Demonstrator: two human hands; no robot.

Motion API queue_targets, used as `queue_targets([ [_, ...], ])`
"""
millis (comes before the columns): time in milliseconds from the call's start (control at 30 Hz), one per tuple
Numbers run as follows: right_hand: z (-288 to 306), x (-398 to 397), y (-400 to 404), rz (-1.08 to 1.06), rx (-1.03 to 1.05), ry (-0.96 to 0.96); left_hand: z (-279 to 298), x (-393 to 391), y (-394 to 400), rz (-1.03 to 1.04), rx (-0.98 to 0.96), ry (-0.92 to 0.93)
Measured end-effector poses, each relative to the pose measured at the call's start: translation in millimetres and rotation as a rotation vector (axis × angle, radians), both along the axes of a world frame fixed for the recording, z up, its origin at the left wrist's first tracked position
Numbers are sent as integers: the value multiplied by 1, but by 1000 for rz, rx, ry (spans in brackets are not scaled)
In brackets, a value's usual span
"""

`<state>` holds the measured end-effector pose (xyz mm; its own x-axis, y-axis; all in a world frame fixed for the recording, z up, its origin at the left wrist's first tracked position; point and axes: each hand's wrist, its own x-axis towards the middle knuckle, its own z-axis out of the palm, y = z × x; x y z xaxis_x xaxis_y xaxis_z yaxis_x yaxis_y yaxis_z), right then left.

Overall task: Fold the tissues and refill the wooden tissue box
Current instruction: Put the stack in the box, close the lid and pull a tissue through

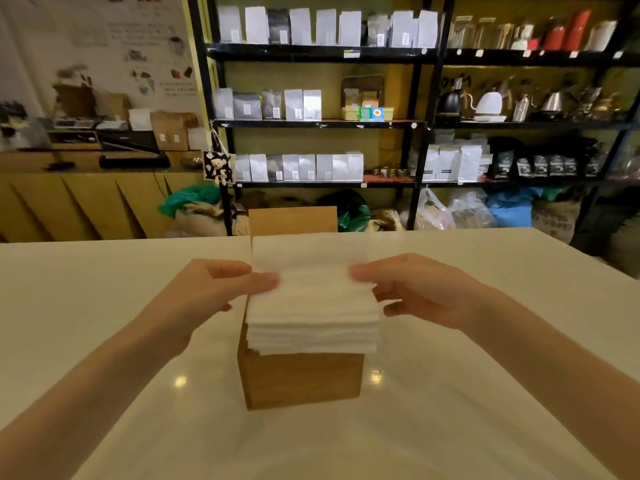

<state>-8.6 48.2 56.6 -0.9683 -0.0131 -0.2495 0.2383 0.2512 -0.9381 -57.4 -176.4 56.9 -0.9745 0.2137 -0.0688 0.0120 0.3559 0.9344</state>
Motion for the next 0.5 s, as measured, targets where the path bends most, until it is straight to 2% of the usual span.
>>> queue_targets([
  [167, -8, -18, -8, -70, 277, 33, -16, -16, -2, 14, -98, -5],
  [333, -18, -24, -16, -130, 332, 100, -19, -28, -4, 19, -243, 34],
  [500, -15, -27, -20, -147, 494, 213, -12, -37, -5, -85, -454, 167],
])
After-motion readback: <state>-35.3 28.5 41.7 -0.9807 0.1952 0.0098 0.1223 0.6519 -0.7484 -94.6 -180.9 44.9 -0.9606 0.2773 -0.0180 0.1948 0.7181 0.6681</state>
